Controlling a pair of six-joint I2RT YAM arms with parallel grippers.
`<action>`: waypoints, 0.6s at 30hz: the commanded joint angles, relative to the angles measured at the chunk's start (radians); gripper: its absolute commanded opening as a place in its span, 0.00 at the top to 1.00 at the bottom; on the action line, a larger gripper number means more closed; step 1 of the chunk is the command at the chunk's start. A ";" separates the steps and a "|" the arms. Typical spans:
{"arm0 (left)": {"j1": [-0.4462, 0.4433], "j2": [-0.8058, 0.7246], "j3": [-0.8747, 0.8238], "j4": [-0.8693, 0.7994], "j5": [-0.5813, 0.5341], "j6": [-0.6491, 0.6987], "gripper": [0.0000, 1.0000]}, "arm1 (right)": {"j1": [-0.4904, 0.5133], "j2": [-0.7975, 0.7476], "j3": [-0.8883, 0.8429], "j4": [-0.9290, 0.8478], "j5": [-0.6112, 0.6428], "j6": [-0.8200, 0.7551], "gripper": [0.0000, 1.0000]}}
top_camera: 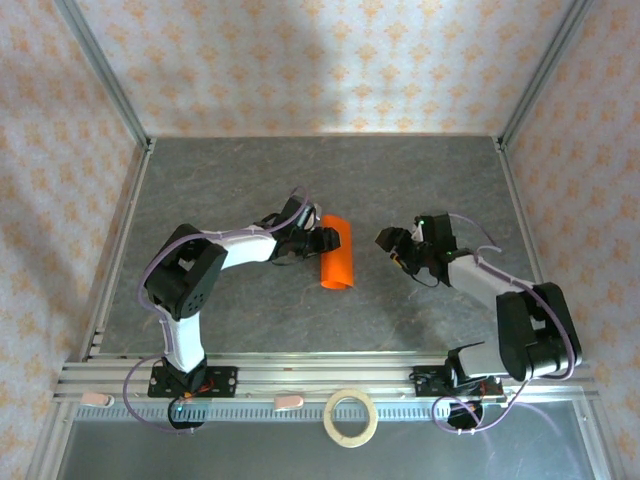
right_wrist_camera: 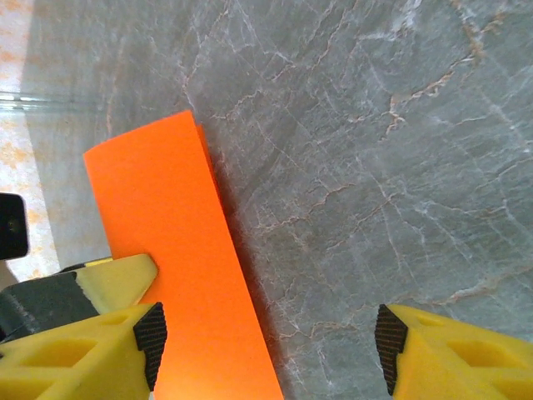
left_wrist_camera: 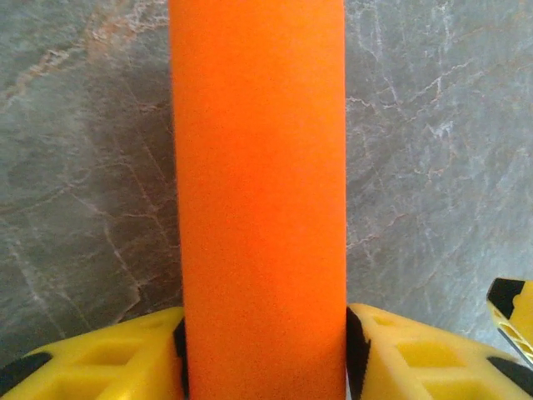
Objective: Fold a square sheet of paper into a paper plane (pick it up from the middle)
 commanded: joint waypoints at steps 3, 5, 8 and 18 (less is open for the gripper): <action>0.004 0.003 0.060 -0.133 -0.069 0.117 0.39 | 0.052 0.032 0.058 -0.011 0.055 0.000 0.31; 0.006 -0.003 0.070 -0.168 -0.087 0.153 0.35 | 0.068 0.046 0.068 -0.008 0.066 0.010 0.31; 0.009 -0.013 0.081 -0.207 -0.109 0.204 0.31 | 0.088 0.069 0.077 0.001 0.074 0.020 0.31; 0.026 -0.019 0.083 -0.266 -0.183 0.248 0.33 | 0.116 0.089 0.063 0.065 0.076 0.065 0.36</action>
